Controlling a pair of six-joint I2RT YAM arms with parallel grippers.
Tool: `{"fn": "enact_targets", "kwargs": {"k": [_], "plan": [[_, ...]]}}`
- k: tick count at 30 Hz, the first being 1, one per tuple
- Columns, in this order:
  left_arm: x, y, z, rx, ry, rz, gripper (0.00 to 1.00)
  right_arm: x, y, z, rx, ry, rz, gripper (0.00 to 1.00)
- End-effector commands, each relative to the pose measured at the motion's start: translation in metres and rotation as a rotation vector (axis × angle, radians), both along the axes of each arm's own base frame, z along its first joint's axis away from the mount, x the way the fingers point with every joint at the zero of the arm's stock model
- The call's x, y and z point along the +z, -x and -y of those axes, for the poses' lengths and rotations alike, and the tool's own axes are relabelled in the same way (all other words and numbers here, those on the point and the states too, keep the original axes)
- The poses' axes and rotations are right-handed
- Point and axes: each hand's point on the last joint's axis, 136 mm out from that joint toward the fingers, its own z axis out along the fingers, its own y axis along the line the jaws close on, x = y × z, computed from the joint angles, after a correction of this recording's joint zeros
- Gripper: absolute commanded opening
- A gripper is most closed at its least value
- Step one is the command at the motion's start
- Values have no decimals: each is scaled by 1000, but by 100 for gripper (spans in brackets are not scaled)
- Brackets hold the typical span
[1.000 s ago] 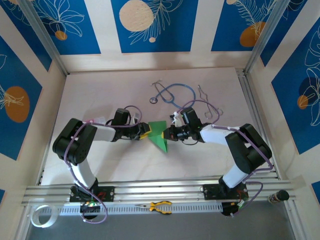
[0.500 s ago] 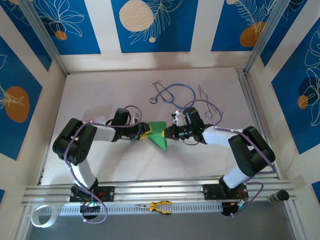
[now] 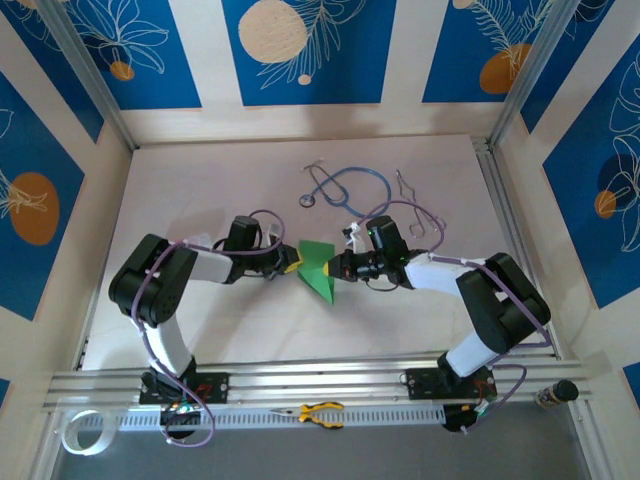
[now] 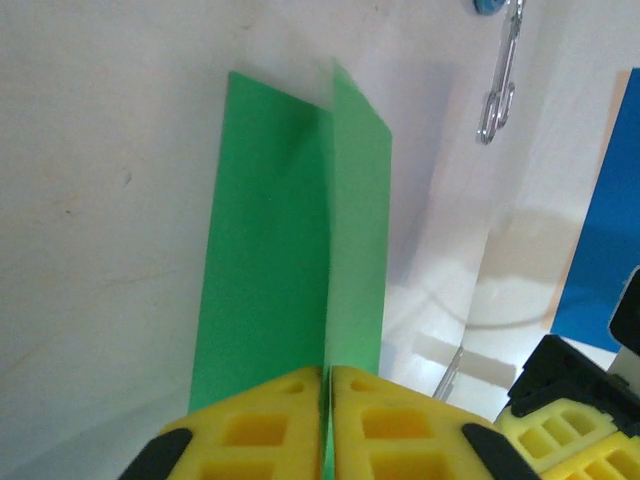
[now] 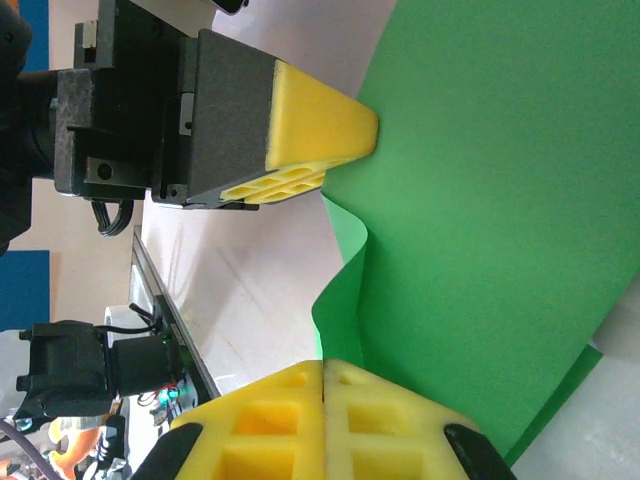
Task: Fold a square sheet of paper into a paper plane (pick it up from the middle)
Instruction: Fourth fold the wing at the center of the table.
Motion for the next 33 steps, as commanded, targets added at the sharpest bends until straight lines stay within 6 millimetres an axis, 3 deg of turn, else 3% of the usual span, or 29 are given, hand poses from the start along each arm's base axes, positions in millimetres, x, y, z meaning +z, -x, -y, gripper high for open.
{"fn": "enact_targets", "kwargs": {"k": [1, 3, 8, 15, 18, 24, 33], "plan": [[3, -2, -4, 21, -12, 30, 6, -7, 1, 6, -8, 32, -14, 7], [6, -3, -10, 52, -33, 47, 1, -15, -1, 13, -41, 98, -28, 11], [15, -2, -21, 115, -71, 83, 0, -26, 0, 25, -61, 195, -34, 24], [18, 8, -32, 224, -135, 86, 0, -7, 2, 29, -92, 258, 67, 31], [19, 10, -38, 279, -167, 82, 0, -1, 9, 18, -64, 291, 194, 31], [24, 13, -44, 346, -179, 79, 0, -7, 31, -17, 41, 446, 614, 32], [23, 14, -35, 314, -156, 61, 0, -26, 27, -44, 105, 621, 786, 36]]}}
